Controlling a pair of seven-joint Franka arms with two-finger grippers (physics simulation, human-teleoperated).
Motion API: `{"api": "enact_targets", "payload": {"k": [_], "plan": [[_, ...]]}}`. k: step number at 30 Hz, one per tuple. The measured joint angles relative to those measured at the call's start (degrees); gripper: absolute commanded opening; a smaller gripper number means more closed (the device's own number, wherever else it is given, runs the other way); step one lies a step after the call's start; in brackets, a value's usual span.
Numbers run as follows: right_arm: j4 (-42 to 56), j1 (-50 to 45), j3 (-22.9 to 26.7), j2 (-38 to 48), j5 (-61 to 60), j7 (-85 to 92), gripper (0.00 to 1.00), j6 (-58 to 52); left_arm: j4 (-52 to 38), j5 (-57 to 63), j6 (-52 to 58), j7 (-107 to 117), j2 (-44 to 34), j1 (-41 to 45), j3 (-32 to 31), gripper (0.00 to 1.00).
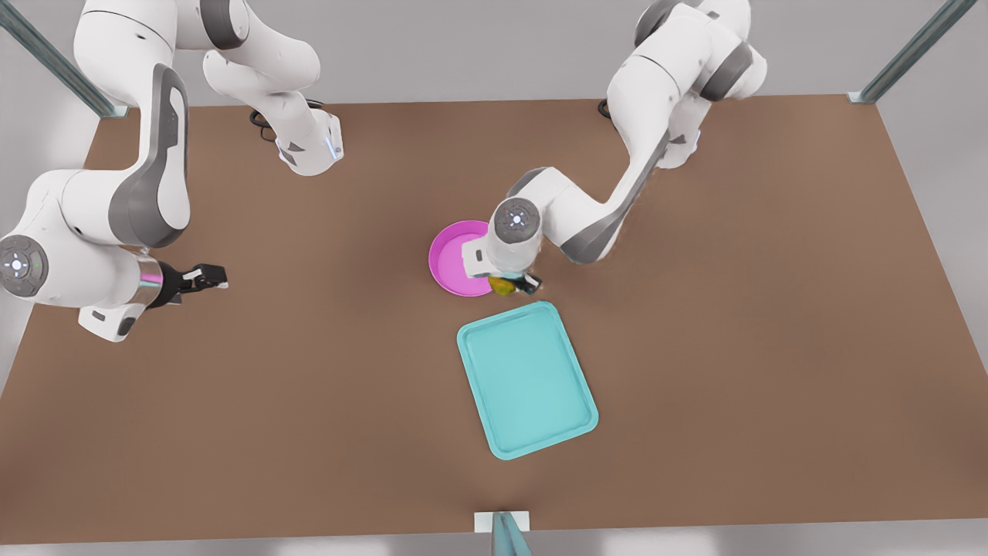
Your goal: Place the orange on the plate with the left arm and the plate on the tray with the right arm
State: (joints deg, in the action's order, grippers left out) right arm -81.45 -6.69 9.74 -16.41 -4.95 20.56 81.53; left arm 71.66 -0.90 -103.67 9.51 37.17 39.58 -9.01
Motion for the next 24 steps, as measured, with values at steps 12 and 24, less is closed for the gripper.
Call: {"api": "enact_targets", "payload": {"k": [12, 24], "plan": [[-3.2, 0.0, 0.0, -2.8, -3.6, -0.1, 1.00, 0.4, -2.4, -1.9, 3.3, 22.0, 6.7, 3.9, 0.2, 1.00], [-48.6, -33.9, -0.6, 11.7, -25.0, -6.3, 1.00, 38.3, 0.5, 5.5, 26.6, 10.1, -27.3, -35.4, 10.1, 1.00]]}}
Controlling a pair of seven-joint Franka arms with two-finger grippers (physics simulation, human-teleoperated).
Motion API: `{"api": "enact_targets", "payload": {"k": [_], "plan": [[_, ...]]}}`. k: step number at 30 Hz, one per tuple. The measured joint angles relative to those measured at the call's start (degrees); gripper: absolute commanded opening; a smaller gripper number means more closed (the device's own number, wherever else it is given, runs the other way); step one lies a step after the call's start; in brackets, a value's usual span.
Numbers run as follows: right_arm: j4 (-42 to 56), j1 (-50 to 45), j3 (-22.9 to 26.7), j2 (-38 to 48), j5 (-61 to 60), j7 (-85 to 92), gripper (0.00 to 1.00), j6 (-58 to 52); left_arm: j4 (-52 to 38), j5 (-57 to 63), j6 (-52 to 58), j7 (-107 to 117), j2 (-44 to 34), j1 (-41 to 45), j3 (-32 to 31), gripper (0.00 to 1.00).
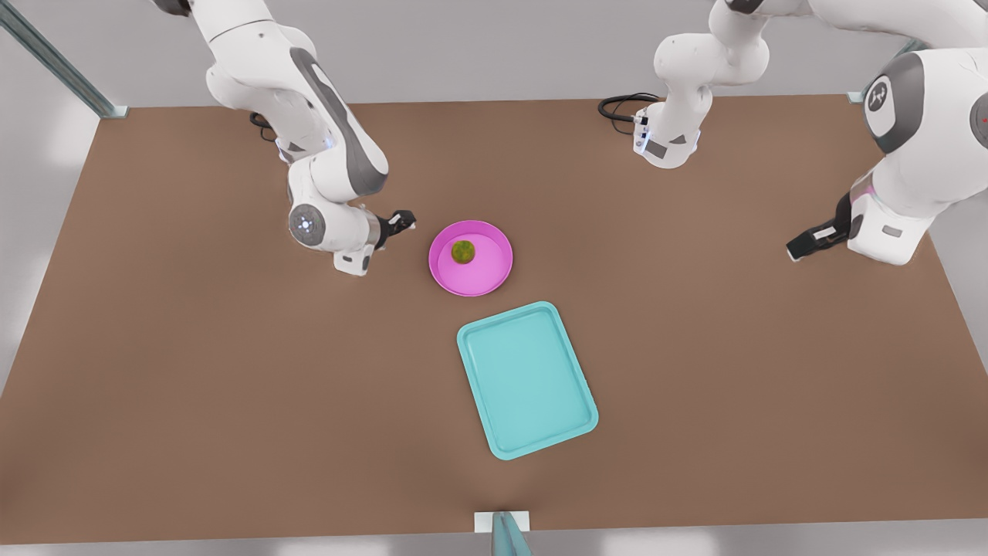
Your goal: Place the orange on the plate with the left arm and the plate on the tray with the right arm
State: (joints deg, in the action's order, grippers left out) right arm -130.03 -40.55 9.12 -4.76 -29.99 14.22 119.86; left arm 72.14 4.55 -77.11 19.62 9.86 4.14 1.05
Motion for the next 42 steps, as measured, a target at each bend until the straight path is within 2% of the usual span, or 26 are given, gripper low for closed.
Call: {"api": "enact_targets", "payload": {"k": [3, 10, 17, 29, 35, 36, 37, 41, 42], "plan": [[-2.1, -6.1, 0.0, -2.0, -0.7, -3.8, 1.00, 10.5, -1.0, 1.2, 1.7, -3.3, 0.3, -0.1, -0.3, 1.00], [-0.8, -2.4, 0.1, -7.6, -1.1, -11.6, 1.00, 21.4, -1.5, -0.7, 4.5, -9.1, -0.1, -1.0, 0.7, 1.00], [4.9, -2.7, 0.0, -12.2, -1.3, -16.5, 1.00, 21.1, -1.6, -1.0, 5.2, -13.6, -0.1, -1.0, 0.7, 1.00], [5.6, -3.3, -5.2, -19.4, -3.2, -20.5, 1.00, 22.1, -1.6, -1.1, 5.7, -18.2, -0.6, -1.0, 0.9, 1.00], [5.8, -3.2, -6.1, -21.7, -4.2, -21.7, 0.99, 24.4, -1.6, -0.8, 5.9, -19.5, -1.1, -1.0, 0.9, 1.00], [5.8, -3.2, -6.2, -21.7, -4.3, -21.8, 0.79, 24.6, -1.6, -0.8, 5.9, -19.7, -1.1, -1.0, 0.9, 1.00], [5.8, -3.2, -6.2, -21.7, -4.5, -21.8, 0.68, 24.8, -1.6, -0.7, 5.9, -19.9, -1.0, -1.0, 0.9, 1.00], [5.8, -3.2, -6.3, -22.1, -4.7, -21.9, 0.53, 25.4, -1.7, -0.6, 5.7, -20.5, -0.9, -1.1, 1.2, 1.00], [5.8, -3.3, -6.3, -22.2, -4.6, -22.0, 0.44, 25.5, -1.7, -0.6, 5.7, -20.6, -0.9, -1.1, 1.2, 1.00]]}}
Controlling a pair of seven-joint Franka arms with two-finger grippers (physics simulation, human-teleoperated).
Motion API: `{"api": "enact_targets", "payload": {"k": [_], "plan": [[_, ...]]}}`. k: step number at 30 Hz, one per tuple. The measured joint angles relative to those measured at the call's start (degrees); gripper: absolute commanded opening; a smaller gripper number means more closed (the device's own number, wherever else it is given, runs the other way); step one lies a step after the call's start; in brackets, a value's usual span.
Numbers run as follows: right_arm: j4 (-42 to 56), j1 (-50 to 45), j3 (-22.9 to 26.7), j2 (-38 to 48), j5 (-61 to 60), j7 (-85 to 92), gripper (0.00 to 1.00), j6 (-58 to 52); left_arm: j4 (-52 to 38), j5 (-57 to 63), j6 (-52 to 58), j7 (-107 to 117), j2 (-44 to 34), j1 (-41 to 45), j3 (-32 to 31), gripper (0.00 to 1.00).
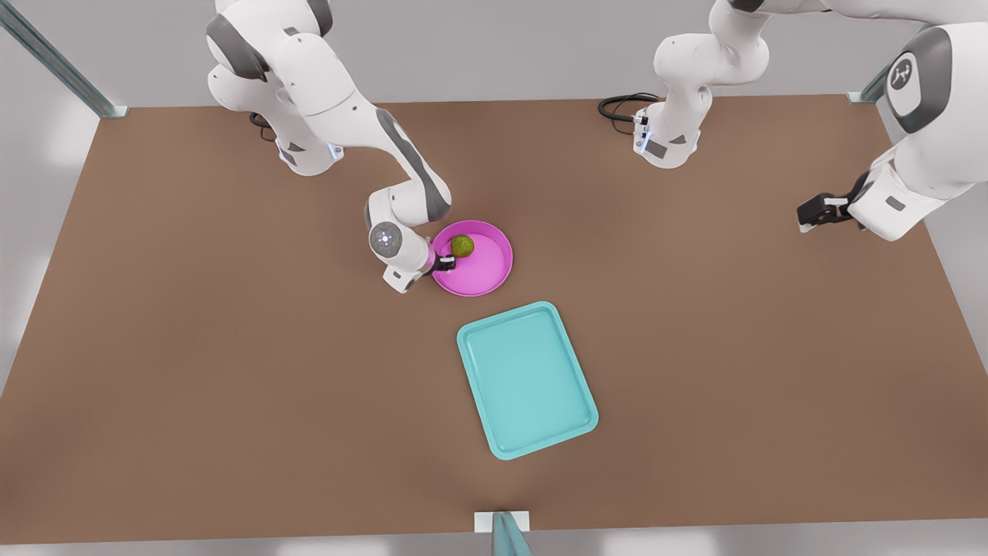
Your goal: Place the orange on the plate with the left arm and the plate on the tray with the right arm
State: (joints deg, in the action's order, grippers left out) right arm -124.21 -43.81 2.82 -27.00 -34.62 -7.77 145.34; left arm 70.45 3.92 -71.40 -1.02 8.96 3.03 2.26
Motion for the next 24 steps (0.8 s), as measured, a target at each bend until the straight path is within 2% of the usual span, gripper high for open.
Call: {"api": "enact_targets", "payload": {"k": [3, 6, 19, 21, 24], "plan": [[0.1, 0.0, -0.1, -0.2, 0.0, -0.2, 0.31, 0.2, 0.0, -0.1, -0.1, -0.4, 0.1, 0.0, 0.0, 1.00], [0.1, 0.0, -0.1, -0.1, -0.2, -0.1, 0.22, 0.2, 0.0, -0.2, -0.1, -0.7, 0.1, 0.1, 0.0, 1.00], [0.8, 0.3, -0.6, 7.2, -0.4, 0.9, 0.21, -3.6, 0.0, -0.3, -0.1, -1.5, -0.1, 0.1, 0.0, 1.00], [2.4, 0.9, -0.5, 8.0, -0.4, 1.0, 0.21, -4.5, -0.1, -0.3, -0.1, -1.6, -0.1, 0.1, 0.0, 1.00], [9.9, 3.9, -0.4, 6.3, -1.4, 1.2, 0.21, -6.7, -0.1, -0.4, -0.1, -1.7, 0.0, 0.1, 0.0, 1.00]]}}
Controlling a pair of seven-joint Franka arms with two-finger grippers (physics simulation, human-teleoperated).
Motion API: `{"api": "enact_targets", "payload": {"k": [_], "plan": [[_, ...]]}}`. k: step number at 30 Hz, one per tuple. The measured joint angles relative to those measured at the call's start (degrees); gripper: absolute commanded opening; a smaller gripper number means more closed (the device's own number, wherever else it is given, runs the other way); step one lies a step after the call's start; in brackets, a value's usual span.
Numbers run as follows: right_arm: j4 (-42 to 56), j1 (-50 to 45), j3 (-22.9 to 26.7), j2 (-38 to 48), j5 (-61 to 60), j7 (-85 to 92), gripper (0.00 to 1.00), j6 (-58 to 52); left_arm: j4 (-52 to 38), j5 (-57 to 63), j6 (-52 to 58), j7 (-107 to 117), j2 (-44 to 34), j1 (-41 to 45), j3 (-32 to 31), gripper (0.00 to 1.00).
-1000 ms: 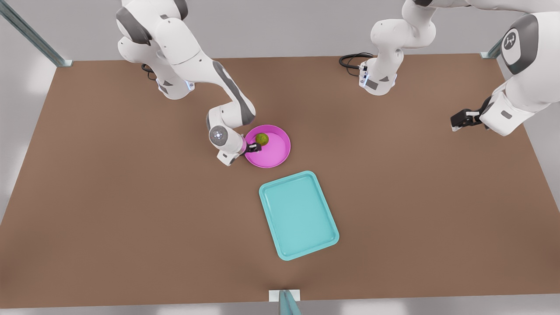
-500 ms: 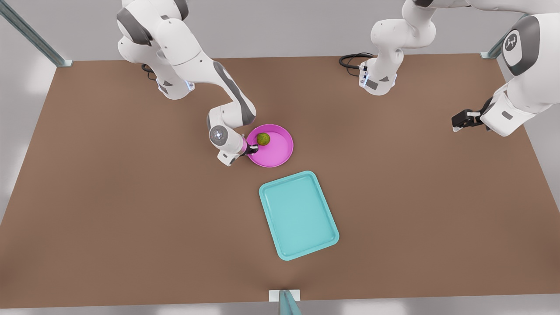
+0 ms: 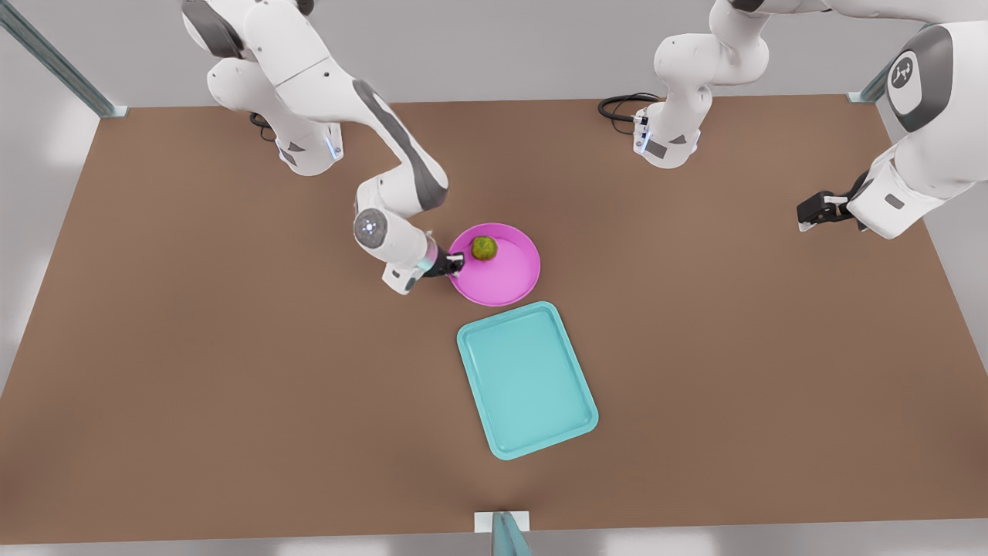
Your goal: Place the orange on the plate with the left arm and the plate on the tray with the right arm
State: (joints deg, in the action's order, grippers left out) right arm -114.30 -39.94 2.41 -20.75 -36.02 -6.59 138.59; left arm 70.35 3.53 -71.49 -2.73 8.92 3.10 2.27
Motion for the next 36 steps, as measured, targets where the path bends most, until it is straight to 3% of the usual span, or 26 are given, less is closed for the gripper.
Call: {"api": "enact_targets", "payload": {"k": [9, 21, 22, 23, 31, 34, 36], "plan": [[31.0, 7.8, 0.1, -21.0, -6.4, 0.3, 0.21, -3.3, 0.0, 0.0, 0.0, -0.2, 0.0, 0.0, 0.0, 1.00], [39.5, 7.8, -1.6, -30.3, -7.6, 0.5, 0.21, -2.8, 0.0, -0.1, 0.1, -0.4, -0.1, 0.0, 0.0, 1.00], [39.6, 7.8, -1.7, -30.5, -7.6, 0.5, 0.32, -2.6, 0.0, -0.1, 0.1, -0.4, -0.1, 0.1, -0.1, 1.00], [39.7, 7.8, -1.8, -30.6, -7.5, 0.4, 1.00, -2.5, -0.1, -0.1, 0.1, -0.4, -0.1, 0.1, -0.1, 1.00], [40.4, 11.2, -0.9, -27.8, -6.3, 0.1, 1.00, -4.3, -1.4, 0.0, 0.2, -0.4, 0.0, 0.0, -0.5, 1.00], [46.5, 25.7, 1.3, -24.8, 4.3, 3.4, 1.00, -20.5, -2.3, 0.0, 0.3, -0.4, 0.2, 0.2, -0.3, 1.00], [55.7, 32.5, 2.3, -23.6, 20.1, 7.2, 1.00, -32.7, -2.4, 0.1, 0.3, -0.4, 0.3, 0.1, -0.3, 1.00]]}}
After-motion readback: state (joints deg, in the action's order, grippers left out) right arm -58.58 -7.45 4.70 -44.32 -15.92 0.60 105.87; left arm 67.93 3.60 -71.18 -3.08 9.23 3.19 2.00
